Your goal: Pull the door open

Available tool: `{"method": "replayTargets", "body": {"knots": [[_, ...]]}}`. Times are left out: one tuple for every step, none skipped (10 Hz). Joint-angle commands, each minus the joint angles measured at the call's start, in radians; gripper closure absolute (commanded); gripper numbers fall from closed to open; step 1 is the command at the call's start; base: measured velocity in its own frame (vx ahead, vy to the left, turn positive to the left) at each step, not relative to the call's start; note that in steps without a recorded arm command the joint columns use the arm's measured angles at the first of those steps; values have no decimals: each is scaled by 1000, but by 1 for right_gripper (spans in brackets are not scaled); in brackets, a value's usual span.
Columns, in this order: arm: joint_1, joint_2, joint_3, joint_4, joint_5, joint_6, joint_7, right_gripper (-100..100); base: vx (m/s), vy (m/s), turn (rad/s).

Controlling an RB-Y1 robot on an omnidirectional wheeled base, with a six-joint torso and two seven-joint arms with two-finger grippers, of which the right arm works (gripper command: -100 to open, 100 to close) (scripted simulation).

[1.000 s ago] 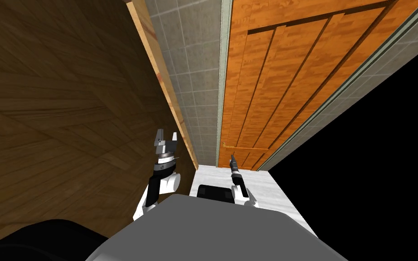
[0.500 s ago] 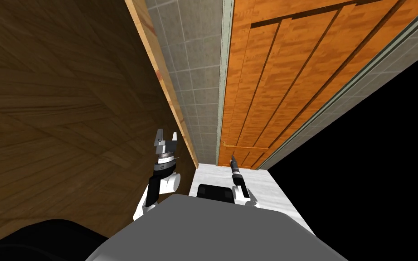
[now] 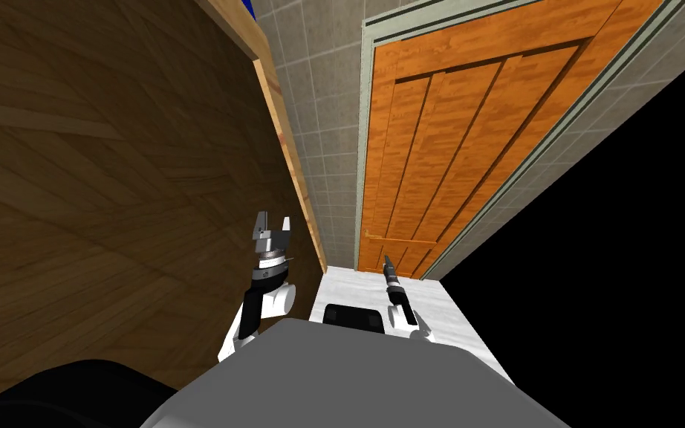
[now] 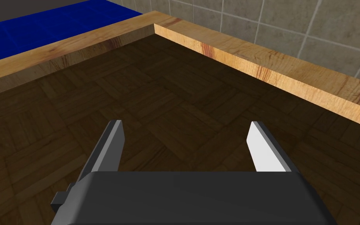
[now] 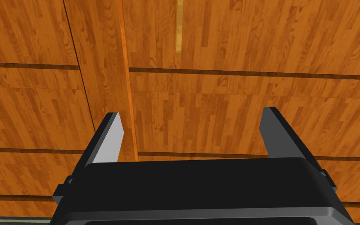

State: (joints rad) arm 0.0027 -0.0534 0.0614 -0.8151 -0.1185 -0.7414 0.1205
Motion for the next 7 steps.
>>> {"method": "replayTargets", "body": {"knots": [[-11,2,-6,15,-3,-7,-2,-100,157,26,-4],[-13,9,-8,17,-3,-9,-3,-100,169,41,-18],[-14,13,-9,18,-3,-10,-3,-100,189,18,-17],[-15,22,-11,19,-3,-11,-4,-100,210,32,-15],[-16,27,-12,20,-3,-12,-5,-100,192,36,-23],[-18,37,-13,21,-3,-14,-5,-100,206,28,-23],[-19,43,-14,21,-3,-16,-6,-100,203,28,-18]]}}
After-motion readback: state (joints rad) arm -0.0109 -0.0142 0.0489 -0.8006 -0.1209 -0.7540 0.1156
